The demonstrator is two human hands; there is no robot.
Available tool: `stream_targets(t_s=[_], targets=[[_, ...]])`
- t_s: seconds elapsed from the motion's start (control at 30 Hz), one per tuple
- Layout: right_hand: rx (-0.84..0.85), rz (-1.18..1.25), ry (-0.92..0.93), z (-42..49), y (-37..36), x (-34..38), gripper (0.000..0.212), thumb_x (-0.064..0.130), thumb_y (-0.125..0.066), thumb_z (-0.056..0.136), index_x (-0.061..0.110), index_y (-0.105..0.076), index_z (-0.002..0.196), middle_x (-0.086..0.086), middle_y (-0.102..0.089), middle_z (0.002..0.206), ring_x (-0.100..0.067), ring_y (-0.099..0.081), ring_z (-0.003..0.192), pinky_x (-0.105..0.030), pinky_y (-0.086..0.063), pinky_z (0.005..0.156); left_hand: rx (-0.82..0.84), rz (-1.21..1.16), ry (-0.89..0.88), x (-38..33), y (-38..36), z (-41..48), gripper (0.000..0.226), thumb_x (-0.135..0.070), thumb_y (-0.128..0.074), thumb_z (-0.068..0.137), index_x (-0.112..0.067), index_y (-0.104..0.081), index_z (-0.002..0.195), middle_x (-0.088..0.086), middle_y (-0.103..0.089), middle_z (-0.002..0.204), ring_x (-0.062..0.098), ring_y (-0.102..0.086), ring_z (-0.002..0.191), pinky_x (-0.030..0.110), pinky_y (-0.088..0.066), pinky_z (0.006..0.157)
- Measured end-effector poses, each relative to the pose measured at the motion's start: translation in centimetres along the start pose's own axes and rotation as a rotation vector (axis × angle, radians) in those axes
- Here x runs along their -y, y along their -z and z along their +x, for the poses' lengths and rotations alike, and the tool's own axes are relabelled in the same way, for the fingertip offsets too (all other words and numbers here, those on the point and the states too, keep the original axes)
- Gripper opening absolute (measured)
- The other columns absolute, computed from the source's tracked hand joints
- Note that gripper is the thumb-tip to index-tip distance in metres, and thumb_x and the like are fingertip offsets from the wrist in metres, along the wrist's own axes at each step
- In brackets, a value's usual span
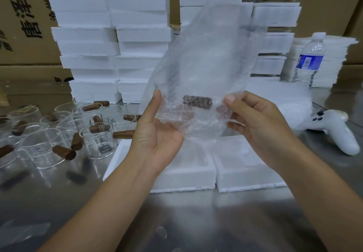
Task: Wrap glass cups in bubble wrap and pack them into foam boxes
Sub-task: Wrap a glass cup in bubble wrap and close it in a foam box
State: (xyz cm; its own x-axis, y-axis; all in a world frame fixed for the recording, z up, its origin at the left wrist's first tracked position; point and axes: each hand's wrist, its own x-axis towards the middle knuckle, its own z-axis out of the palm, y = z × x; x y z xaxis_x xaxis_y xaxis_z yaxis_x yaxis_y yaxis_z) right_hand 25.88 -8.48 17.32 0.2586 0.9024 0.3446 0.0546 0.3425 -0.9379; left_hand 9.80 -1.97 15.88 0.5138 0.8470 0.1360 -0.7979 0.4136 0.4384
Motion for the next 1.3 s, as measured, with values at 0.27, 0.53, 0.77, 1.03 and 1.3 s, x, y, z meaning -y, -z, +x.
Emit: stream_targets(t_s=[0.27,0.53,0.77,1.03,1.3], targets=[[-0.082,0.192,0.096,0.2,0.5,0.7,0.014,0.034,-0.063,0.071,0.029,-0.069,0.060,0.012,-0.064,0.069,-0.004,-0.060,0.069,-0.022,-0.048,0.069,-0.014,0.219,0.018,0.6,-0.1,0.0,0.076,-0.027,-0.087,0.042,-0.012,-0.064,0.113,0.013,-0.070,0.111,0.027,-0.068,0.102,0.039,-0.056,0.085],[-0.342,0.237,0.089,0.8,0.7,0.4,0.036,0.028,-0.061,0.089,0.023,-0.066,0.054,0.006,-0.063,0.062,-0.012,-0.059,0.066,-0.031,-0.049,0.078,0.127,0.748,-0.101,0.7,-0.2,-0.2,0.094,-0.042,-0.092,0.034,-0.026,-0.057,0.120,-0.002,-0.070,0.113,0.018,-0.068,0.103,0.032,-0.058,0.082],[-0.337,0.130,0.148,0.8,0.8,0.1,0.030,0.025,-0.065,0.087,0.026,-0.070,0.058,0.005,-0.061,0.064,-0.012,-0.056,0.065,-0.032,-0.050,0.073,0.265,1.184,-0.155,0.3,-0.3,-1.0,0.076,-0.038,-0.086,0.051,-0.038,-0.054,0.120,-0.013,-0.067,0.115,0.004,-0.064,0.105,0.016,-0.052,0.079],[-0.124,0.168,0.010,0.5,1.0,0.6,0.045,0.057,-0.056,0.069,0.023,-0.072,0.092,0.000,-0.074,0.095,-0.017,-0.070,0.093,-0.032,-0.053,0.082,0.137,1.023,-0.229,0.4,0.1,-0.6,0.061,-0.038,-0.079,0.054,-0.029,-0.058,0.111,-0.007,-0.071,0.105,0.014,-0.066,0.104,0.033,-0.050,0.095],[-0.122,-0.100,0.042,0.1,0.2,0.1,0.032,0.052,-0.064,0.065,0.028,-0.072,0.085,0.006,-0.072,0.089,-0.009,-0.067,0.079,-0.039,-0.049,0.089,0.040,1.037,-0.317,-0.3,0.6,-0.1,0.057,-0.041,-0.081,0.053,-0.033,-0.059,0.105,-0.011,-0.071,0.102,0.011,-0.067,0.102,0.034,-0.049,0.095]])
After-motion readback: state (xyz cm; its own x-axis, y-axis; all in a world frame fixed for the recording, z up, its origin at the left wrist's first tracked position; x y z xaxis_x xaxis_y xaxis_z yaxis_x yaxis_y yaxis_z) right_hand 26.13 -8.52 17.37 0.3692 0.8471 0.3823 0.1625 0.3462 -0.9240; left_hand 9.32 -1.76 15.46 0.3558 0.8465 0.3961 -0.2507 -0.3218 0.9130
